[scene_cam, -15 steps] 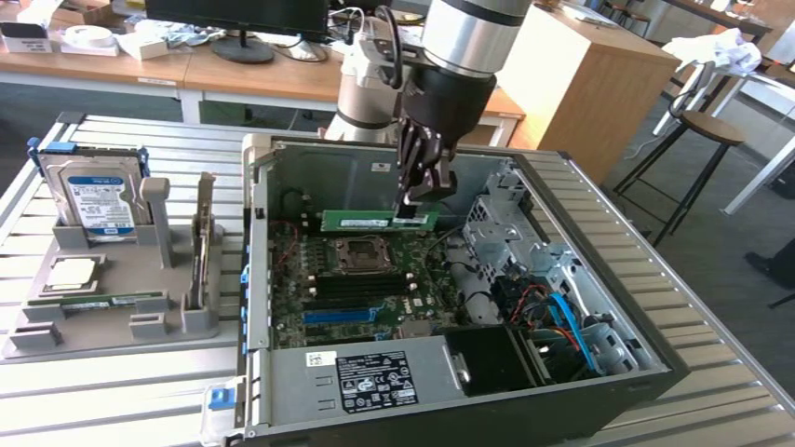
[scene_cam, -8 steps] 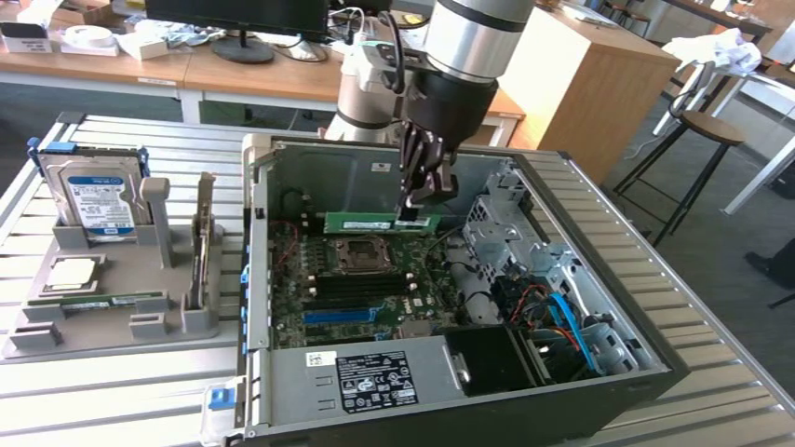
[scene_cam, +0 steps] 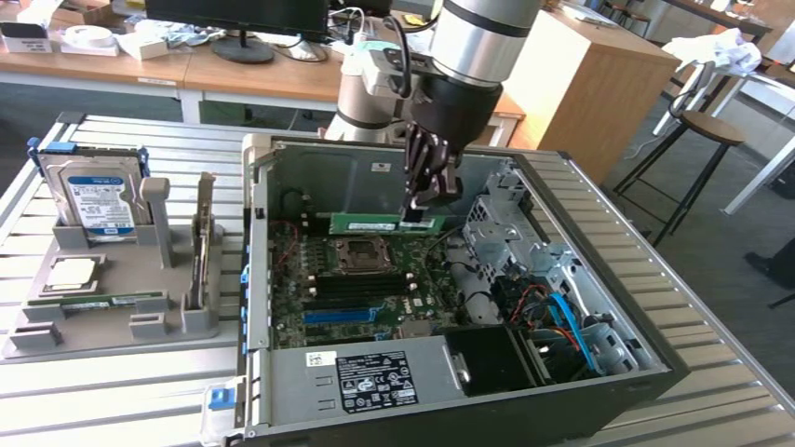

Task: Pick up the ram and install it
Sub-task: 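Pick up the ram and move it above insertion slot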

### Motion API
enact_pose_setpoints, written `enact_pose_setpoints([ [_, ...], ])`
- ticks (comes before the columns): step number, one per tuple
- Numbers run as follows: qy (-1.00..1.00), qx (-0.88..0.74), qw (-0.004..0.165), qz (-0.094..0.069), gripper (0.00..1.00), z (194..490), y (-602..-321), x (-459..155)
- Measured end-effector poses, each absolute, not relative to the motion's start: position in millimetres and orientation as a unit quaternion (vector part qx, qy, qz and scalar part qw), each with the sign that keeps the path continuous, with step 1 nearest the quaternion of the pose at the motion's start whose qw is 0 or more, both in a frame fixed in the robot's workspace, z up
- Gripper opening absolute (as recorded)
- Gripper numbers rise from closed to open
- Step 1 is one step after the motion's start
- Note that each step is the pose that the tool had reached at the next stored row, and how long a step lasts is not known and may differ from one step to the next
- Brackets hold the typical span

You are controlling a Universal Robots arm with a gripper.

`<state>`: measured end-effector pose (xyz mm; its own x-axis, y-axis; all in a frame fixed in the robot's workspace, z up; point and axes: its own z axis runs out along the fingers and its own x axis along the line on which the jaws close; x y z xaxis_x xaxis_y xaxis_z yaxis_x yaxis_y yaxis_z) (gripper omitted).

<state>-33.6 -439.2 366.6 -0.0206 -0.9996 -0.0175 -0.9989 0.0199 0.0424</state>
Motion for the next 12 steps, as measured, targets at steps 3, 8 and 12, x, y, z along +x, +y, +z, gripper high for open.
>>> enact_pose_setpoints([
  [3,-0.714,0.699,0.009,-0.021,0.11,366.4,-432.3,-33.6],
  [8,-0.715,0.699,0.009,-0.021,0.11,365.9,-423.5,-33.6],
  [12,-0.715,0.699,0.009,-0.021,0.11,365.7,-420.6,-33.5],
])
